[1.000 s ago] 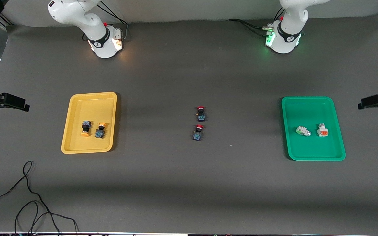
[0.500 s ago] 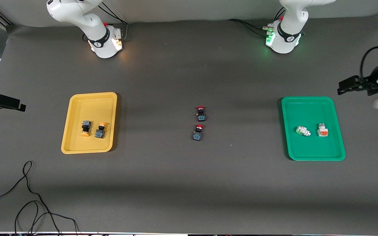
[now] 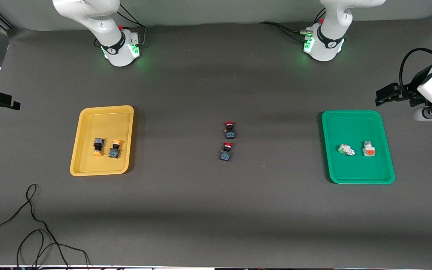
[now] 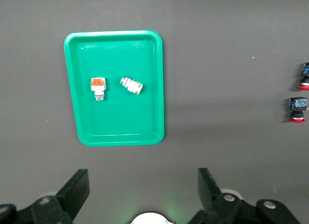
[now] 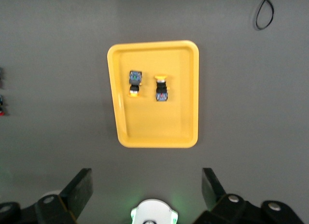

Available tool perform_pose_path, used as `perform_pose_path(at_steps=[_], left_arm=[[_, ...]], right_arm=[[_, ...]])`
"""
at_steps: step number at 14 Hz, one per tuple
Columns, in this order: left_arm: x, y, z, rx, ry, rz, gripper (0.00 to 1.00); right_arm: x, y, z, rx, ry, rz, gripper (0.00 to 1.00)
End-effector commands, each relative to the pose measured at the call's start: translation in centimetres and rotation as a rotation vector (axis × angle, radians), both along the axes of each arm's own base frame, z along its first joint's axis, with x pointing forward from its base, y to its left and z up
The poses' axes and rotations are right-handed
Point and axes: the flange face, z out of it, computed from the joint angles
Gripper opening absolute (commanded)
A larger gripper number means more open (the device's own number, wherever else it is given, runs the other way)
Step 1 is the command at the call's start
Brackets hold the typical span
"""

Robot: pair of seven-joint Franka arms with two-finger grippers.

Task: Place green and yellow buttons in trays

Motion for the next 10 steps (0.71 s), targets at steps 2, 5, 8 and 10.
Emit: perform_pose_path(at_steps=[2,5,8,10], left_arm=[[-0.8,-0.5,0.8,-0.009,0.001,0.008,1.0],[-0.9,-0.6,0.8,-0.022,0.002,0.008,1.0],[-1.1,-0.8,1.3,-0.029,-0.004,0.007,1.0],[-1.1,-0.6,1.2,-0.02,-0.001,0.004,1.0]], right_arm=[[-3.7,0.5,-0.2,-0.037,-0.136,-0.004,1.0],[-3.4,0.1,2.4,-0.054,-0.201,-0.022,1.0],[-4.0,0.0,2.3,-0.044,-0.183,-0.041,1.0],[-4.0,0.2,2.3,-0.042,-0.182,-0.036,1.0]])
